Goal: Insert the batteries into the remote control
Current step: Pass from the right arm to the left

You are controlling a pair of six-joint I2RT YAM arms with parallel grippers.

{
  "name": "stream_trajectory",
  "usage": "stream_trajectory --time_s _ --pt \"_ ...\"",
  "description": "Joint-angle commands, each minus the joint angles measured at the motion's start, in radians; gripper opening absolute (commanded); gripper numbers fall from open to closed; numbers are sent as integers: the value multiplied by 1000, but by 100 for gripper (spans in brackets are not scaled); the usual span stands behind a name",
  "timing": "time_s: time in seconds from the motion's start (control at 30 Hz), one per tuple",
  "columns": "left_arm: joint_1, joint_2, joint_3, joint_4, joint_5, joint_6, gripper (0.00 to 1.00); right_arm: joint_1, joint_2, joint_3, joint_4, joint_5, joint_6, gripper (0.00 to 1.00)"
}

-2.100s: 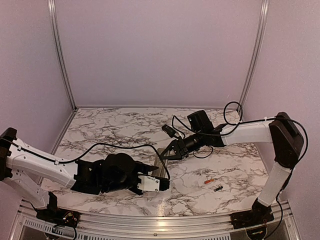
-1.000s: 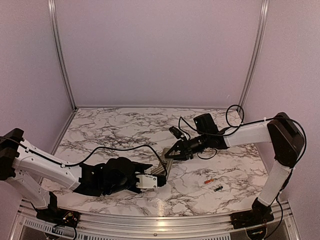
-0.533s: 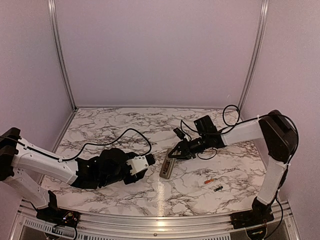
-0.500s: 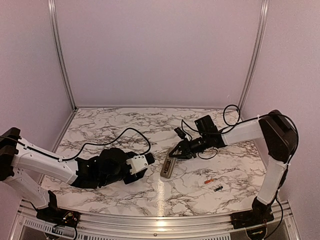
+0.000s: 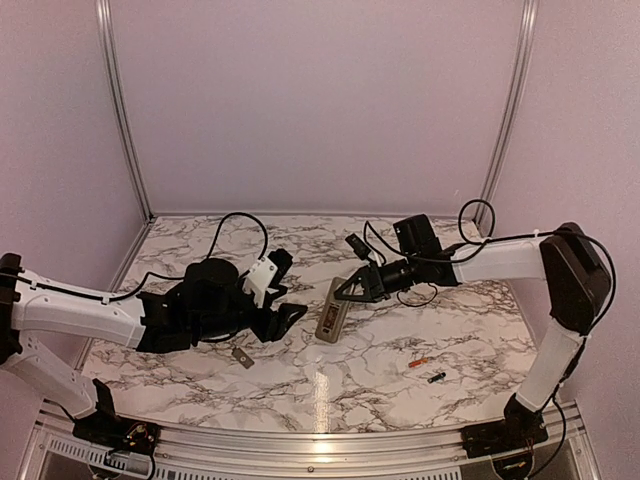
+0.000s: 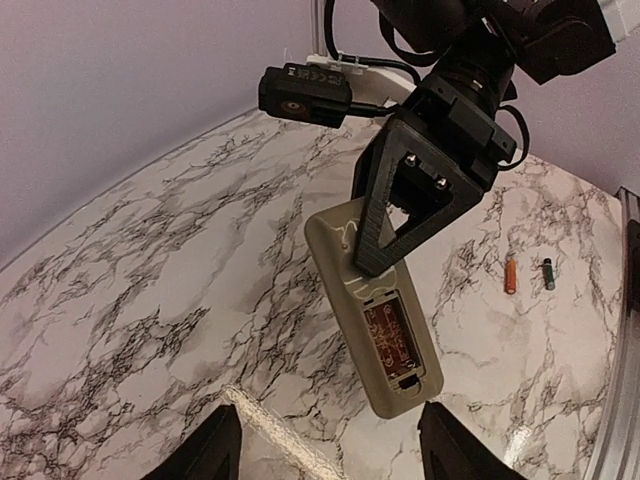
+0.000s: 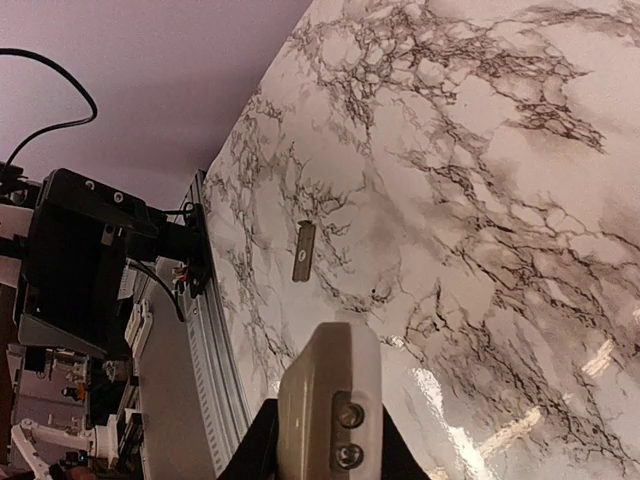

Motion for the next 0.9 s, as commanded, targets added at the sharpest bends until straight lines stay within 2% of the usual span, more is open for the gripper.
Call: stream_trajectory --time_s 0.0,0.17,0.37,0.67,0.87 --pt "7 46 62 4 134 -210 64 55 -35 73 -48 -56 -83 0" --pt "76 41 39 71 336 -334 61 91 -62 91 -88 -95 -161 0" --pt "120 22 14 110 535 -354 52 124 -95 96 -112 -155 -229 0" --pt "120 23 3 146 610 -358 45 150 -124 111 -132 -187 -279 0" --pt "135 -2 12 170 609 -375 41 174 -137 107 -168 -190 -329 0"
